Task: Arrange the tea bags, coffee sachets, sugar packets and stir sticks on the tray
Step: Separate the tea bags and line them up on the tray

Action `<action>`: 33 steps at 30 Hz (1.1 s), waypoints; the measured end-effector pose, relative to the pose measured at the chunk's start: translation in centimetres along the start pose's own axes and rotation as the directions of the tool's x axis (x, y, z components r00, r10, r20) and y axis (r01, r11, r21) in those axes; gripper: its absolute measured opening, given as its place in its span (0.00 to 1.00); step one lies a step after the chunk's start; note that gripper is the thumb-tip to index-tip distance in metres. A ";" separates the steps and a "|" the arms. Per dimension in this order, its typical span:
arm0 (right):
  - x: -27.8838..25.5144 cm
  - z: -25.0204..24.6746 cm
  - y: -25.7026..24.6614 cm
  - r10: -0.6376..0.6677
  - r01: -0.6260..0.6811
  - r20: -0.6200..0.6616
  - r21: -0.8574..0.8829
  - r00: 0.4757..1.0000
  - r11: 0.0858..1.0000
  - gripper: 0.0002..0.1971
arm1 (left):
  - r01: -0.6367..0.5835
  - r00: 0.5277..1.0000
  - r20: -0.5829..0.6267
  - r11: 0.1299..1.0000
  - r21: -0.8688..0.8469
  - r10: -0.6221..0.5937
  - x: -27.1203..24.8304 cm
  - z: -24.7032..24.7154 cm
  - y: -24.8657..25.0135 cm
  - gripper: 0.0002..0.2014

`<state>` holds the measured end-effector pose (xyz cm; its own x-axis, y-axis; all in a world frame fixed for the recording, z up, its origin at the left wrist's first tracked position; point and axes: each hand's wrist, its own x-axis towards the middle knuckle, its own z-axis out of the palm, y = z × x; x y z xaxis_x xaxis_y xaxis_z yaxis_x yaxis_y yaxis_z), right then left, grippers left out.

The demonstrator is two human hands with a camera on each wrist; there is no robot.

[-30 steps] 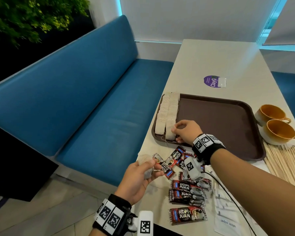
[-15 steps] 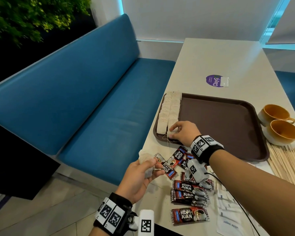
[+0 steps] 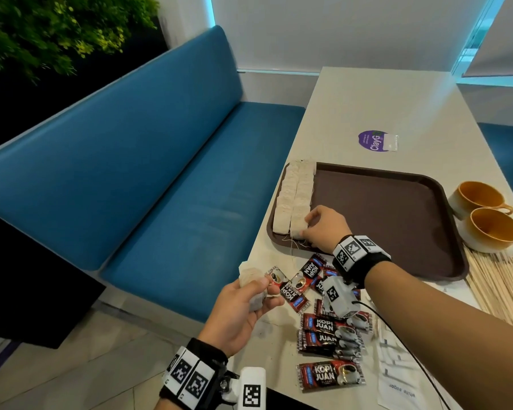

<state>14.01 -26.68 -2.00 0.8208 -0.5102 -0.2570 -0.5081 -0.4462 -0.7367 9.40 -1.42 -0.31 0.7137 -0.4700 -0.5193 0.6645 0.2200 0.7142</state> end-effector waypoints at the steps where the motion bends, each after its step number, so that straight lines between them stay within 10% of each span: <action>1: 0.0 0.1 -0.1 -0.004 0.004 0.002 0.009 1.000 1.000 0.22 | -0.001 1.000 0.004 1.000 -0.001 0.001 0.0 0.1 0.0 0.08; 19: -11.3 -1.7 -2.6 -0.264 0.217 0.187 0.236 0.946 0.947 0.08 | -0.002 0.976 0.215 0.998 -0.055 0.014 -0.7 1.2 0.3 0.24; 33: -16.3 -2.1 -1.4 -0.456 0.446 -0.024 0.259 0.890 0.857 0.14 | -0.004 0.937 0.349 0.997 0.075 -0.023 -1.7 3.1 -0.2 0.13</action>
<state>0.81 -19.28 4.59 0.9558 -0.2676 0.1221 -0.0015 -0.4195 -0.9077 7.36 -3.33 1.85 0.5763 -0.7437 -0.3387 0.6429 0.1568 0.7497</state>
